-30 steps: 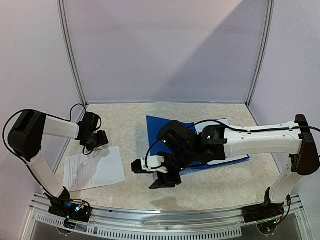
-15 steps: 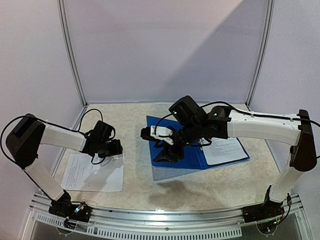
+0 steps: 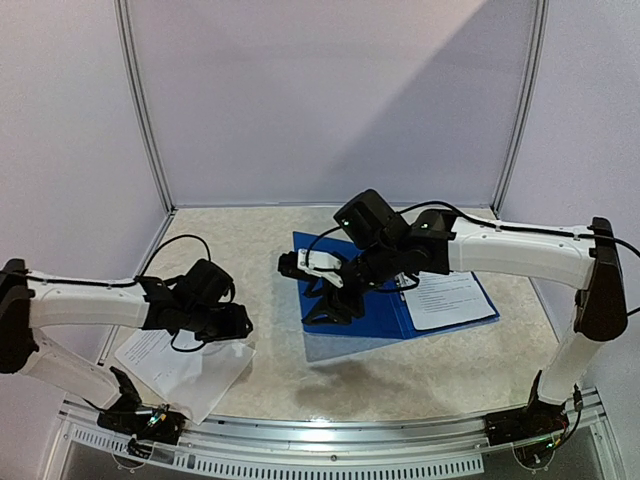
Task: Put the files into the folder
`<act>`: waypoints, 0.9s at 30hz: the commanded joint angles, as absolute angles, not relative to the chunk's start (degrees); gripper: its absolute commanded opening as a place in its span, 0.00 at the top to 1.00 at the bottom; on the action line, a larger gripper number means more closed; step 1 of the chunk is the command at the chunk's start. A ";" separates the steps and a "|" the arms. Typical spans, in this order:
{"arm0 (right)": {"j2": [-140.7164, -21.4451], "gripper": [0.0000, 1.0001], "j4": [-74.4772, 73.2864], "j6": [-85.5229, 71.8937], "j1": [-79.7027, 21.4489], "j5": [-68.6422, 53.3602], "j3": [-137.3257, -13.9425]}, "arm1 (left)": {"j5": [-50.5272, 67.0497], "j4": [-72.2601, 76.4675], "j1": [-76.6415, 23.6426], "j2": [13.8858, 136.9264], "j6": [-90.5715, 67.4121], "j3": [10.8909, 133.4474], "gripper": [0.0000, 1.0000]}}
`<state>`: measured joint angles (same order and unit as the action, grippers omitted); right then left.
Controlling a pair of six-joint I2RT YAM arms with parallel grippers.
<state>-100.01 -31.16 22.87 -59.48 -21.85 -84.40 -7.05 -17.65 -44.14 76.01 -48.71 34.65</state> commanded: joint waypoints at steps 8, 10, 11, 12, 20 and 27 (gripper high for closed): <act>-116.87 0.34 -33.47 9.15 -59.19 -29.85 -102.46 | -22.47 -45.18 -43.00 50.90 -64.63 32.64 0.23; -121.75 0.30 -34.11 7.55 -59.99 -30.12 -108.17 | -22.47 -45.67 -41.62 47.82 -67.07 30.47 0.21; -123.65 0.28 -33.53 6.70 -60.35 -29.98 -110.16 | -22.11 -45.41 -40.97 46.10 -68.28 29.17 0.20; -126.30 0.26 -32.49 5.65 -60.58 -30.30 -111.61 | -21.62 -45.18 -40.22 44.14 -69.41 27.78 0.20; -137.40 0.20 -29.67 -6.62 -63.54 -29.09 -116.62 | -17.51 -45.08 -37.88 30.89 -76.89 18.52 0.21; -141.67 0.19 -27.63 -15.81 -64.14 -27.12 -116.65 | -17.47 -43.30 -37.93 38.06 -75.82 18.03 0.21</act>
<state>-139.61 -29.76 -9.08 -63.86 -28.67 -115.24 -18.24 -43.90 -38.46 34.28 -75.20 18.85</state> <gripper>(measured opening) 0.808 0.786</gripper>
